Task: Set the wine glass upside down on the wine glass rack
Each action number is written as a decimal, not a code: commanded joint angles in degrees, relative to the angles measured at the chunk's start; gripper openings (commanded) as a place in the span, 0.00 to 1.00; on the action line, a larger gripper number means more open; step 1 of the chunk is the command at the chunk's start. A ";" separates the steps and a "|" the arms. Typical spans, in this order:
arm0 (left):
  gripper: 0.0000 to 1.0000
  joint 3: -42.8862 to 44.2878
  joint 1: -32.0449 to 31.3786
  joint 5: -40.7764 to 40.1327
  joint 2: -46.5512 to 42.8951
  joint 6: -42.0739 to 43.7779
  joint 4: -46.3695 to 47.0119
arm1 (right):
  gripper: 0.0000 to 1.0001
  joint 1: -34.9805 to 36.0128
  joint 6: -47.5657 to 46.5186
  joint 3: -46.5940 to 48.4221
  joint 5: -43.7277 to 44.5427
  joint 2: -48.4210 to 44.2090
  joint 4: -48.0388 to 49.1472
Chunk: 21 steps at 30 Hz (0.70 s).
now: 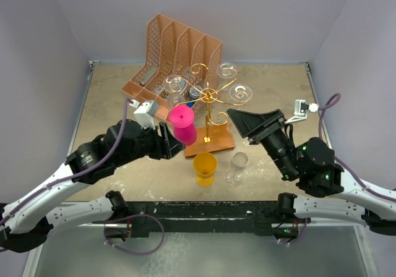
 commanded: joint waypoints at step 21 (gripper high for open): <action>0.50 -0.98 -23.56 -30.30 23.24 -10.47 -0.59 | 0.61 0.09 11.52 -2.38 14.27 -6.98 -4.84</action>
